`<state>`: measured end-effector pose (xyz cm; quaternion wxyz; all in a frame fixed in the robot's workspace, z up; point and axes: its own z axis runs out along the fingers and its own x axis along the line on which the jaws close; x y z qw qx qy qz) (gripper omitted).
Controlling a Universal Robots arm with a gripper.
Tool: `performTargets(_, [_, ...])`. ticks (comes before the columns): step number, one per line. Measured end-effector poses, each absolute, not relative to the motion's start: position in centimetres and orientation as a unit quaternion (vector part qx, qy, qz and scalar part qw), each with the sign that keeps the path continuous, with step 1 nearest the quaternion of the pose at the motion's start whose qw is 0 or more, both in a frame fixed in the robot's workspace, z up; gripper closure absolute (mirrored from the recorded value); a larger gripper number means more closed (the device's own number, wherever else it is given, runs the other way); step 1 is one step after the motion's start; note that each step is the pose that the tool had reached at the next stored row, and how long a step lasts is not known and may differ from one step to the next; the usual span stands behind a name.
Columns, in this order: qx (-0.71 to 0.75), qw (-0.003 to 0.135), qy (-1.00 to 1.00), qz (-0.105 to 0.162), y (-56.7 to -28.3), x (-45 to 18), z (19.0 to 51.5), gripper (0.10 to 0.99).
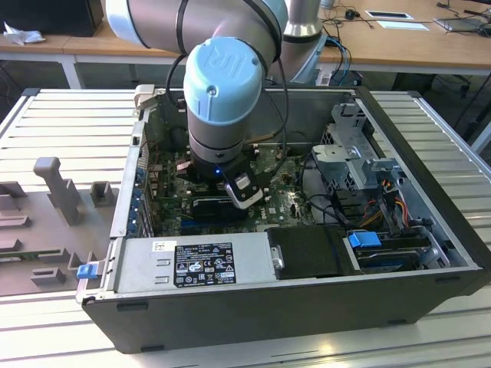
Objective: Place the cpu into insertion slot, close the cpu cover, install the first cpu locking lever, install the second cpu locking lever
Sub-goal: 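Install the second cpu locking lever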
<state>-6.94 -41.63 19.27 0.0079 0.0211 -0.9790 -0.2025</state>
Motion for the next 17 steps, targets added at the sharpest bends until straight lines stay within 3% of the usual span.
performTargets(10, [0.021, 0.008, -0.978, -0.206, -41.6, -7.1, 19.0, 0.98])
performTargets(17, [0.021, 0.008, -0.978, -0.206, -41.6, -7.2, 21.1, 0.98])
